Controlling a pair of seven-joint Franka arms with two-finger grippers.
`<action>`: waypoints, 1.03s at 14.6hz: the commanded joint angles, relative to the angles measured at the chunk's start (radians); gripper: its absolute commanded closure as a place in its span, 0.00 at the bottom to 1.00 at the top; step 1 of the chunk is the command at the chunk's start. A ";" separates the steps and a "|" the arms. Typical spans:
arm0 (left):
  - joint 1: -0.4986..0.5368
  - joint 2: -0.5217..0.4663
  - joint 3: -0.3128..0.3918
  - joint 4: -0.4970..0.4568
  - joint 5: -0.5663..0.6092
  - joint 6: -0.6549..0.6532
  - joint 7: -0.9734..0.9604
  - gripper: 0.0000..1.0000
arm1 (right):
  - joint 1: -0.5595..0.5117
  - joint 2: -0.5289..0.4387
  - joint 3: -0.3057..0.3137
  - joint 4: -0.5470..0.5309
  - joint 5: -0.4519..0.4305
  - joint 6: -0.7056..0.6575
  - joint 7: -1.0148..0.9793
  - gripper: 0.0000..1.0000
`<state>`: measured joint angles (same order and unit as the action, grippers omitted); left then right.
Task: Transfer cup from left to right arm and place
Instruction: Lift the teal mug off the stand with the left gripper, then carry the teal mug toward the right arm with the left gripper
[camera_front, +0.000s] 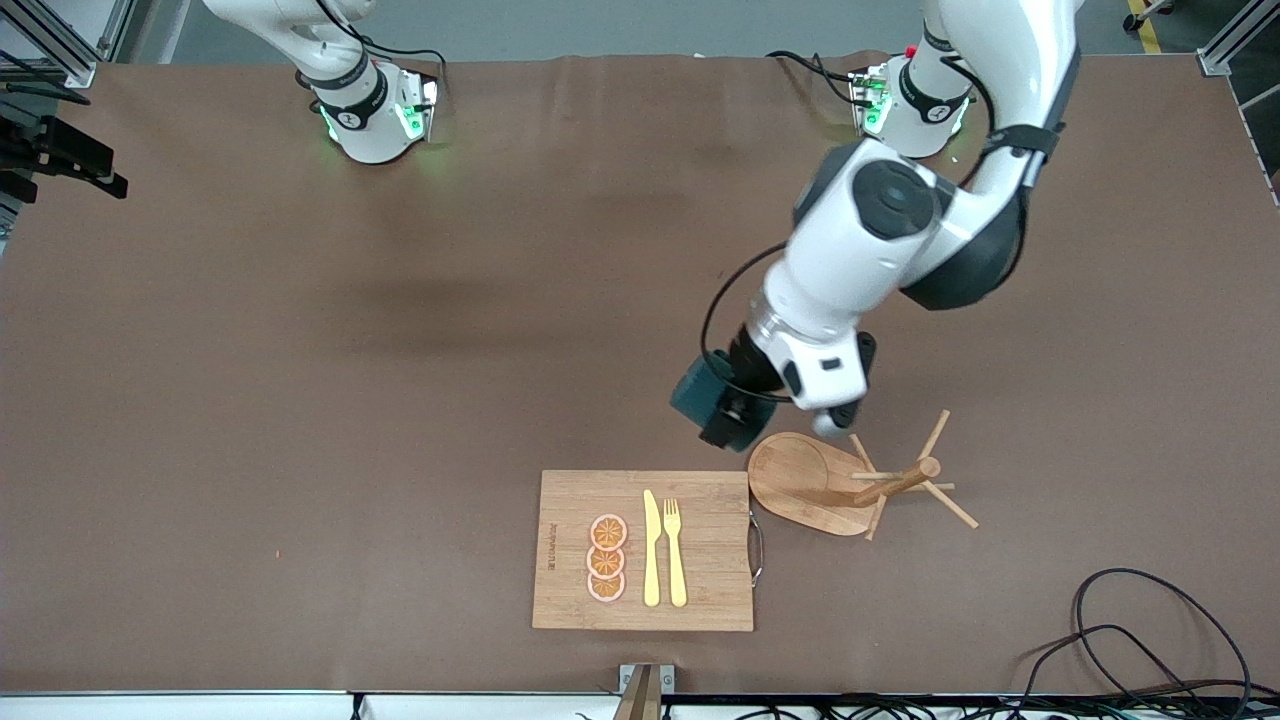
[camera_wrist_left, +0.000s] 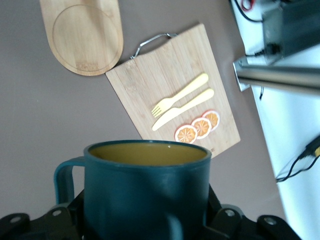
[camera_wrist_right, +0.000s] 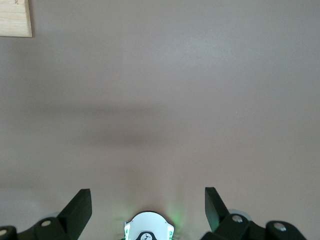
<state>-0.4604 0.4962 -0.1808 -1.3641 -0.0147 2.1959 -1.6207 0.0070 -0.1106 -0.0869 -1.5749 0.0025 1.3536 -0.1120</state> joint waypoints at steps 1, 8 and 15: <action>-0.087 -0.019 0.007 -0.012 0.129 -0.010 -0.018 0.49 | -0.007 -0.023 -0.004 -0.013 -0.009 -0.011 0.003 0.00; -0.290 0.034 0.009 -0.039 0.508 -0.010 -0.021 0.48 | -0.016 -0.011 -0.002 0.010 -0.009 -0.008 -0.002 0.00; -0.461 0.133 0.010 -0.044 0.915 -0.010 -0.105 0.48 | -0.044 0.075 -0.005 0.010 -0.007 0.021 -0.012 0.00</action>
<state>-0.8913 0.6088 -0.1799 -1.4175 0.8030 2.1909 -1.6870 -0.0062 -0.0544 -0.0978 -1.5667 0.0003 1.3590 -0.1122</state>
